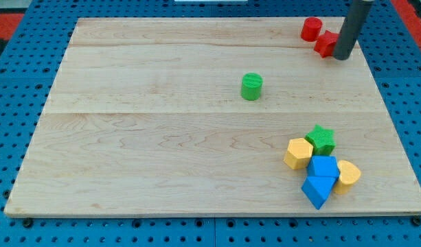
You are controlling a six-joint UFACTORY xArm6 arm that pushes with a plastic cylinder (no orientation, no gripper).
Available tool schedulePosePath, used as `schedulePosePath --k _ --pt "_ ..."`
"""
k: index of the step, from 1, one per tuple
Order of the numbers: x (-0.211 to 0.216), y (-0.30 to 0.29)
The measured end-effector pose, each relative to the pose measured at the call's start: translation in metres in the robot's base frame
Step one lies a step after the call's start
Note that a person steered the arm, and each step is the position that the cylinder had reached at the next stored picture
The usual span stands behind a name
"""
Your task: Move your hand to the top of the green circle
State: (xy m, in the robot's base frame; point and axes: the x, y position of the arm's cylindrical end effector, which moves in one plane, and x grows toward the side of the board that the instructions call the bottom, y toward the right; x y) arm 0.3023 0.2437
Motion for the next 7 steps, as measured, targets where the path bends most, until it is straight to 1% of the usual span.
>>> schedulePosePath --k 1,2,3,4,6,7 --pt "-0.023 -0.003" --pt "-0.04 -0.036" --pt "-0.039 -0.045" --pt "-0.039 -0.069" --pt "-0.039 -0.198" --pt "-0.039 -0.226"
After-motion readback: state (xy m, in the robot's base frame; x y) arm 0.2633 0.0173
